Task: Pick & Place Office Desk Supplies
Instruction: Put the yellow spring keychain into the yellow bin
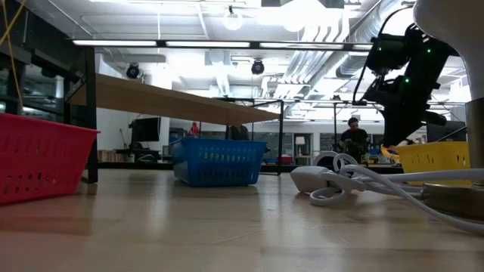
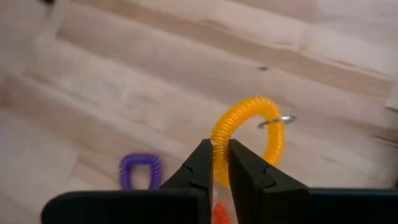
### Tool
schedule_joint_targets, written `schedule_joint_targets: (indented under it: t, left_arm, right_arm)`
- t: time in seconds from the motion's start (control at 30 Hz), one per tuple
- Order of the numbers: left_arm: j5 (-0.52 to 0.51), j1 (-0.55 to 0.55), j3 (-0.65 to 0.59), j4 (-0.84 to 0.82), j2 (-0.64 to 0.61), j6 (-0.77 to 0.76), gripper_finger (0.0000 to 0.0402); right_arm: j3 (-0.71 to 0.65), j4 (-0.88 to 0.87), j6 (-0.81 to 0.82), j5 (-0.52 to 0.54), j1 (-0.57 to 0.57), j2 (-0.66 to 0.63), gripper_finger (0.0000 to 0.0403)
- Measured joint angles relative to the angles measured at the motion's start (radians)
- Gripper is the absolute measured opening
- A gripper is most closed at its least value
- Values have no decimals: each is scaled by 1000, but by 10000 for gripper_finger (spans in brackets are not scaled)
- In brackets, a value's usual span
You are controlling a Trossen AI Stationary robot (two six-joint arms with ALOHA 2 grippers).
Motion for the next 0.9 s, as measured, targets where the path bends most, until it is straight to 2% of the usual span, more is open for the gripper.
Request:
schedule_joint_targets:
  t: [0.5, 0.9]
  left_arm:
    - [0, 0, 0, 0, 0, 0, 150]
    - [0, 0, 0, 0, 0, 0, 150]
  right_arm:
    - [1, 51, 182, 7, 335, -11, 25]
    - [1, -36, 272, 10, 472, -213, 25]
